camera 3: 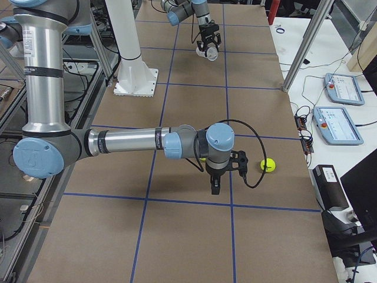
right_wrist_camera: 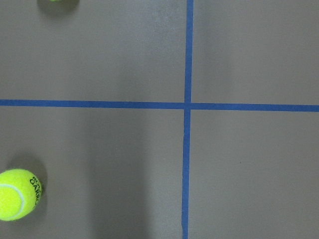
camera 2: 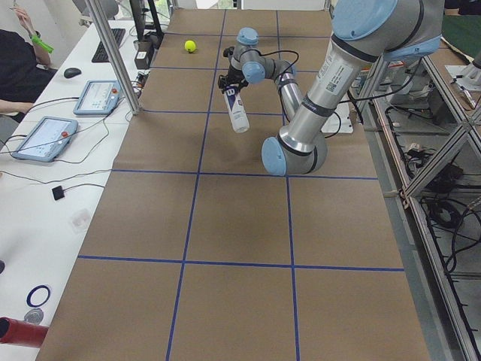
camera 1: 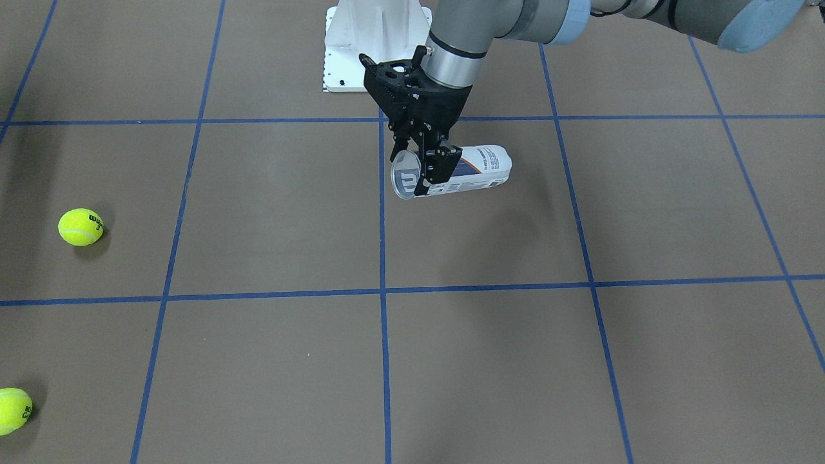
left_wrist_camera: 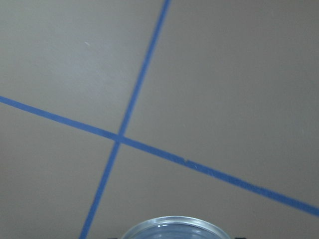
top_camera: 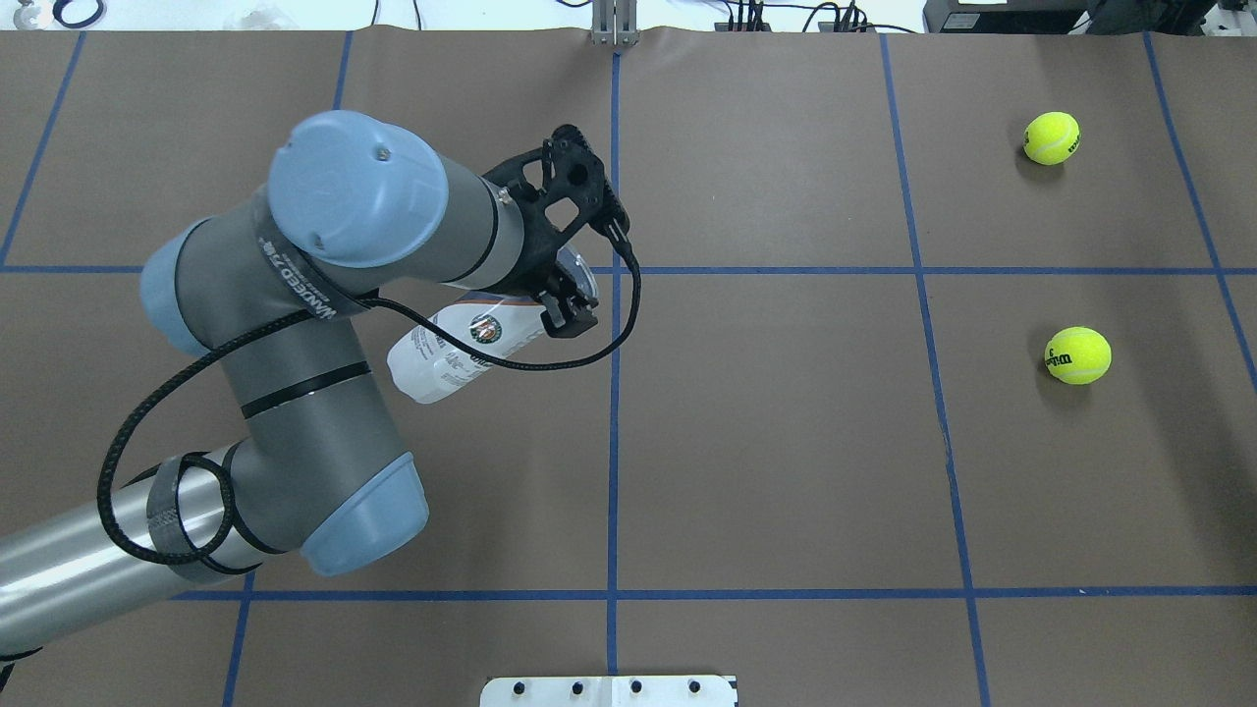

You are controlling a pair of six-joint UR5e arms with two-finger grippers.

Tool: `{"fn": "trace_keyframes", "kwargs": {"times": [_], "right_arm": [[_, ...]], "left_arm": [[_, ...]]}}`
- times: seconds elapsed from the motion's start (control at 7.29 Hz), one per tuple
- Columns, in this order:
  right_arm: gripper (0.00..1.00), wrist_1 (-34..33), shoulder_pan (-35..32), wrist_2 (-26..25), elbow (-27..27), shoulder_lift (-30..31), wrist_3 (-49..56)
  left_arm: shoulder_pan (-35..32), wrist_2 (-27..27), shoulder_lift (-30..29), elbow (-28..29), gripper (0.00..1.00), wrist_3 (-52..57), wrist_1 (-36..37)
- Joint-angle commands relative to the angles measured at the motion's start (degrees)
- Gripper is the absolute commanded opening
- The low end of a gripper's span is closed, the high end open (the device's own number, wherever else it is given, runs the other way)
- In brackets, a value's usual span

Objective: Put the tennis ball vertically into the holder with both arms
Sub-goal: 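Lift the can with the left gripper and rotate it upright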

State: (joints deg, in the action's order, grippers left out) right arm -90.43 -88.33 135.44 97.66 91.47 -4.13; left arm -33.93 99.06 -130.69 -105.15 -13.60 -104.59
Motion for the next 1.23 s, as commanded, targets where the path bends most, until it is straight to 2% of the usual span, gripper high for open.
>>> {"fn": "trace_keyframes", "kwargs": {"times": [0.0,0.14,0.41,0.69,0.82,1.1], "right_arm": [[0.99,-0.01,0.0,0.0,0.42,-0.32,-0.09],[0.99,-0.01,0.0,0.0,0.6,-0.5,0.0],[0.99,-0.09,-0.09,0.0,1.65,-0.33,-0.09],[0.99,-0.09,-0.09,0.0,2.09,-0.33,-0.09],[0.99,-0.01,-0.01,0.0,2.01,-0.32,0.0],[0.99,-0.09,-0.01,0.0,2.0,-0.15,0.0]], "left_arm": [[-0.09,-12.51,3.22,0.56,0.03,-17.65,-27.55],[-0.08,-16.84,4.98,1.96,0.03,-19.52,-36.73],[0.53,-29.3,9.98,9.92,0.03,-24.37,-59.9],[4.03,-36.54,11.5,23.96,0.03,-22.37,-85.49],[5.7,-36.92,12.38,25.42,0.03,-14.96,-89.26],[6.51,-36.75,12.56,25.44,0.03,-10.75,-88.86]]}}
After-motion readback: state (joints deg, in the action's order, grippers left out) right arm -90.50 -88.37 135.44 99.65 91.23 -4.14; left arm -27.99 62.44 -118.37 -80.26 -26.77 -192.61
